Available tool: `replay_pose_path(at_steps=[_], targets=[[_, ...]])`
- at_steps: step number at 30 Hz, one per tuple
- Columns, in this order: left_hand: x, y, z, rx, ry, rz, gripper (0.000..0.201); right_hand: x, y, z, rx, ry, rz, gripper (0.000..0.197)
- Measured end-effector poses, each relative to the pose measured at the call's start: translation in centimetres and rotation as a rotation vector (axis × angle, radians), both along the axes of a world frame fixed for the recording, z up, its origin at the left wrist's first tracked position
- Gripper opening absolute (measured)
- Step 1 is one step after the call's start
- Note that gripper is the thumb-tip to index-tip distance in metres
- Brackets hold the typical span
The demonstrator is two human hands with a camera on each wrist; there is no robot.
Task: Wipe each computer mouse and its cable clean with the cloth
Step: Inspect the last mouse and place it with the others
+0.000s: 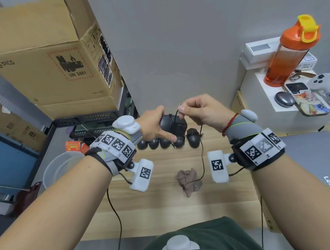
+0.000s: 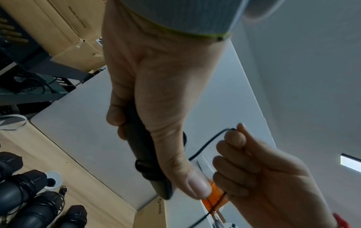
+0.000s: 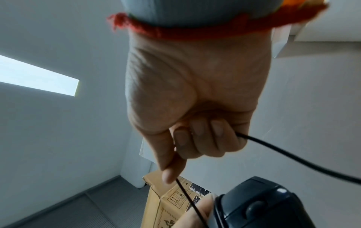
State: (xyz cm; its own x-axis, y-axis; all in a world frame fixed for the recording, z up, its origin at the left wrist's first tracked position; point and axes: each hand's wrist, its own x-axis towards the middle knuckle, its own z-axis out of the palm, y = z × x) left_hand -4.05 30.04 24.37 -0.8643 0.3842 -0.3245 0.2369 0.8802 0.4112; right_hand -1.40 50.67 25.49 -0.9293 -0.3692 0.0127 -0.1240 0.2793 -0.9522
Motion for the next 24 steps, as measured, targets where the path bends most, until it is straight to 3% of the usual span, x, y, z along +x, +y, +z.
replay_pose_path(at_steps=[3, 6, 9, 13, 15, 19, 24], targets=[[0.6, 0.8, 0.6, 0.069, -0.049, -0.091, 0.071, -1.0, 0.0, 0.0, 0.033, 0.092, -0.085, 0.028], [0.9, 1.2, 1.5, 0.315, -0.141, -0.071, 0.066, -1.8, 0.2, -1.1, -0.021, 0.076, -0.160, 0.026], [0.8, 1.4, 2.2, 0.481, -0.050, -0.052, 0.055, -2.0, 0.7, -2.3, -0.131, -0.015, -0.191, 0.023], [0.2, 1.5, 2.1, 0.646, -0.018, 0.039, 0.048, -1.2, 0.1, -3.5, -0.051, -0.086, -0.170, 0.040], [-0.4, 1.5, 1.8, 0.693, 0.033, 0.138, 0.051, -0.7, -0.6, -3.9, -0.015, -0.056, -0.119, 0.038], [-1.6, 0.8, 1.2, 0.587, 0.156, 0.266, 0.061, -0.3, -1.5, -4.2, 0.086, -0.008, -0.054, 0.031], [-2.1, -0.6, 0.5, 0.277, 0.156, 0.222, 0.073, -0.5, -1.0, -2.9, 0.191, 0.021, 0.032, 0.028]])
